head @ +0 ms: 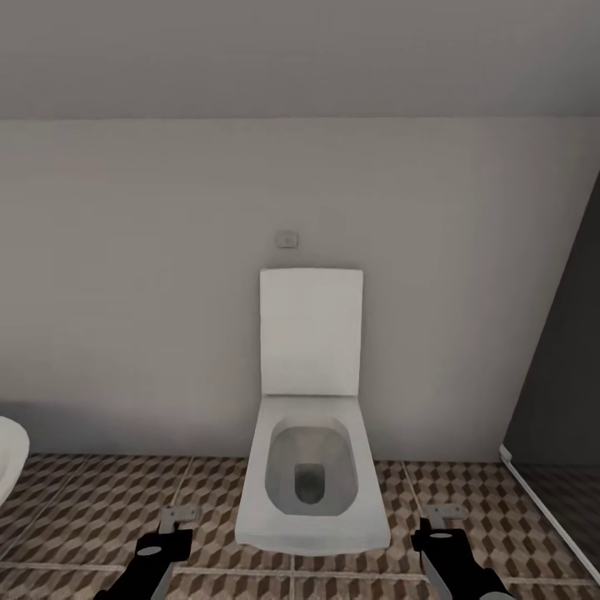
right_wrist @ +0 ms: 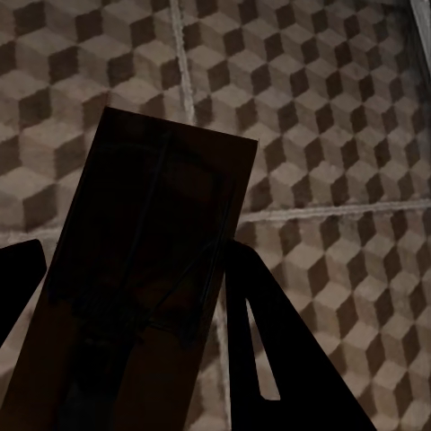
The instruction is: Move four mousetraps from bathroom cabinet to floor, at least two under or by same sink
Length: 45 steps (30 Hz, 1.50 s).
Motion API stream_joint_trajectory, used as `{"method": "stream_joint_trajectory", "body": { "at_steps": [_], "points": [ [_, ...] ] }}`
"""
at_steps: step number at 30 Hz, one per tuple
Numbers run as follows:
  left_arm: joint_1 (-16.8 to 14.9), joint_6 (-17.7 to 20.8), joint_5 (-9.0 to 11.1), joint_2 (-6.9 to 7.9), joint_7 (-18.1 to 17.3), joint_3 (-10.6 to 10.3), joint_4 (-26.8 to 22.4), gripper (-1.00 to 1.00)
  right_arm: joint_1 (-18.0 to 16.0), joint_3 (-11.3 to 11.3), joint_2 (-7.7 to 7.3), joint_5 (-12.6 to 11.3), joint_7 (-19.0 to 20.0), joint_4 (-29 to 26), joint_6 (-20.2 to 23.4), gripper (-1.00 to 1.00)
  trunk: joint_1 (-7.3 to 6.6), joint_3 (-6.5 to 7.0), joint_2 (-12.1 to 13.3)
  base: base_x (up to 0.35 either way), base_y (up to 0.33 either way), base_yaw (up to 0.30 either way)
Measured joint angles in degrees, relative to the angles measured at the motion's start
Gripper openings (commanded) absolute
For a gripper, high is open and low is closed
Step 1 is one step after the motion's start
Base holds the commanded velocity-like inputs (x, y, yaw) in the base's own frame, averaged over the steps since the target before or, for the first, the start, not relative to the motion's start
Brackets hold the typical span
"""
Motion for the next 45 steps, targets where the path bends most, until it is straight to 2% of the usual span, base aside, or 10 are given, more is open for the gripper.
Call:
{"method": "stream_joint_trajectory", "body": {
  "at_steps": [14,45],
  "points": [
    [0.0,0.09,0.03,0.0,-0.09,-0.08,0.66,-1.0,0.0,0.07,0.33,0.25,0.08,0.0,-0.12,-1.0,3.08,-2.51,-5.62,0.0,0.0,0.0],
    [-0.01,0.18,0.03,0.06,-0.15,-0.17,0.8,-1.0,-0.01,0.16,0.37,0.19,0.03,0.0,-0.28,-1.0,3.88,-9.39,-6.04,0.0,0.0,0.0]
  ]
}}
